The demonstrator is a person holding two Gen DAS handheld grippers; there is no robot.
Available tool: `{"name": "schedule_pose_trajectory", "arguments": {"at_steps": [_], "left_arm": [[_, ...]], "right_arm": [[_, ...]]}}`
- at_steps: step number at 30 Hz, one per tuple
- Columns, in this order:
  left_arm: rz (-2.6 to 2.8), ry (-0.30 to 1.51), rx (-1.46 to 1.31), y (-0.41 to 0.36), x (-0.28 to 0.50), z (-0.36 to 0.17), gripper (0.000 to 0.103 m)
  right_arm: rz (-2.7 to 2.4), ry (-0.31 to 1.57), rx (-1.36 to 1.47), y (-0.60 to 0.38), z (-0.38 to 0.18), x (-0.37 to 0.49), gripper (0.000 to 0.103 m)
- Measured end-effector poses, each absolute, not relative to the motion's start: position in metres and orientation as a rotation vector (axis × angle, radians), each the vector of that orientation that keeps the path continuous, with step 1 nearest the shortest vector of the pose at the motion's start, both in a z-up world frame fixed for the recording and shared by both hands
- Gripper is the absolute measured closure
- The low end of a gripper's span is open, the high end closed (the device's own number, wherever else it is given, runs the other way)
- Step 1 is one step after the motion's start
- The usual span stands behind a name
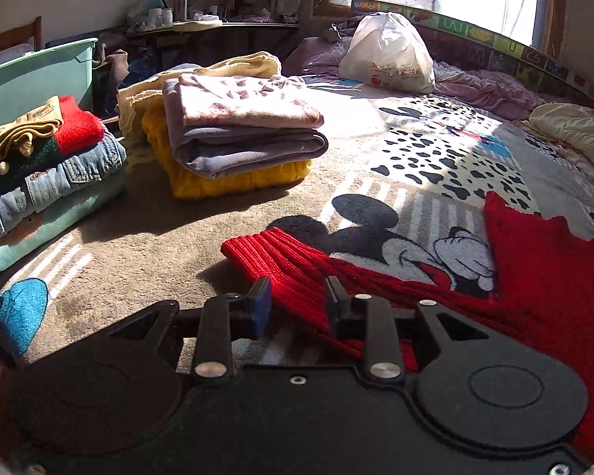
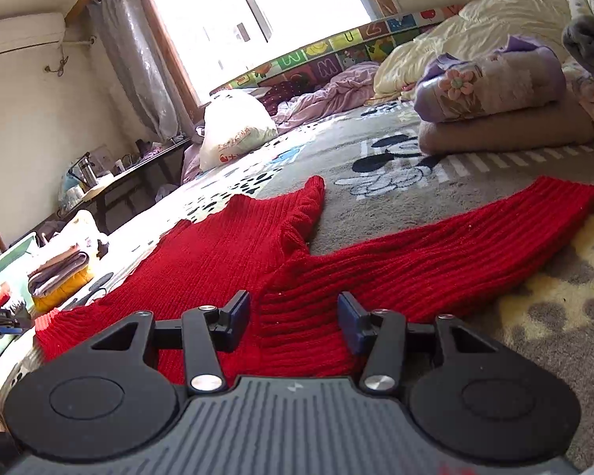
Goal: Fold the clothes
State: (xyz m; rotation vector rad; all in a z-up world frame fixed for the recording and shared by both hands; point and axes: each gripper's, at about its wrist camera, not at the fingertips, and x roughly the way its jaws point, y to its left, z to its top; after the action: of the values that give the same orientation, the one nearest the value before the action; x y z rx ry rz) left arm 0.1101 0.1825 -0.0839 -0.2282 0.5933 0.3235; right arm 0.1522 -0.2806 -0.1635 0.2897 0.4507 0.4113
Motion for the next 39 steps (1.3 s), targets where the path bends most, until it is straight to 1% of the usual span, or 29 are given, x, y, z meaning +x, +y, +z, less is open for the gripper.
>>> {"name": "schedule_pose_trajectory", "arguments": {"at_steps": [4,6,7,9,10,11,13,14,20,22,23,24,25,28,31,36,39], "left_arm": [[0.050,0.592,-0.247,0.110,0.115,-0.076,0.076],[-0.048,0.613,-0.248,0.077,0.120,-0.085,0.076],[-0.091,0.625,-0.251,0.061,0.122,-0.090,0.076],[-0.155,0.714,-0.255,0.035,0.127,-0.113,0.076],[-0.179,0.817,-0.237,0.021,0.128,-0.132,0.076],[-0.174,0.802,-0.177,0.009,0.120,-0.145,0.076],[-0.162,0.718,0.037,-0.016,0.099,-0.148,0.076],[-0.148,0.715,0.073,-0.021,0.095,-0.147,0.075],[-0.084,0.715,0.075,-0.023,0.093,-0.148,0.072],[-0.069,0.709,0.098,-0.028,0.086,-0.149,0.069],[-0.068,0.728,0.106,-0.030,0.081,-0.151,0.061],[-0.070,0.757,0.112,-0.032,0.077,-0.153,0.049],[-0.073,0.796,0.103,-0.032,0.071,-0.156,0.047],[-0.098,0.808,0.088,-0.029,0.055,-0.154,0.047],[-0.139,0.849,-0.015,-0.015,0.050,-0.143,0.047],[-0.139,0.779,-0.170,0.010,0.056,-0.118,0.048],[-0.119,0.764,-0.269,0.026,0.072,-0.110,0.048]], "right_arm": [[0.590,0.378,0.089,-0.244,-0.144,0.126,0.053],[0.639,0.404,-0.008,-0.225,-0.147,0.117,0.059],[0.655,0.431,-0.045,-0.218,-0.150,0.114,0.060],[0.681,0.515,-0.128,-0.207,-0.156,0.113,0.061],[0.686,0.547,-0.166,-0.204,-0.158,0.111,0.061],[0.685,0.560,-0.180,-0.205,-0.157,0.107,0.061],[0.679,0.599,-0.169,-0.209,-0.155,0.102,0.061],[0.673,0.616,-0.165,-0.212,-0.155,0.099,0.061],[0.641,0.653,-0.205,-0.214,-0.165,0.081,0.059],[0.635,0.649,-0.201,-0.214,-0.165,0.079,0.059],[0.633,0.651,-0.196,-0.215,-0.164,0.078,0.059],[0.631,0.654,-0.192,-0.216,-0.163,0.077,0.059],[0.630,0.656,-0.189,-0.217,-0.162,0.075,0.059],[0.639,0.650,-0.159,-0.221,-0.158,0.070,0.059],[0.648,0.630,-0.116,-0.227,-0.153,0.065,0.059],[0.633,0.570,-0.022,-0.238,-0.145,0.068,0.059],[0.607,0.575,0.046,-0.243,-0.145,0.079,0.059]]}}
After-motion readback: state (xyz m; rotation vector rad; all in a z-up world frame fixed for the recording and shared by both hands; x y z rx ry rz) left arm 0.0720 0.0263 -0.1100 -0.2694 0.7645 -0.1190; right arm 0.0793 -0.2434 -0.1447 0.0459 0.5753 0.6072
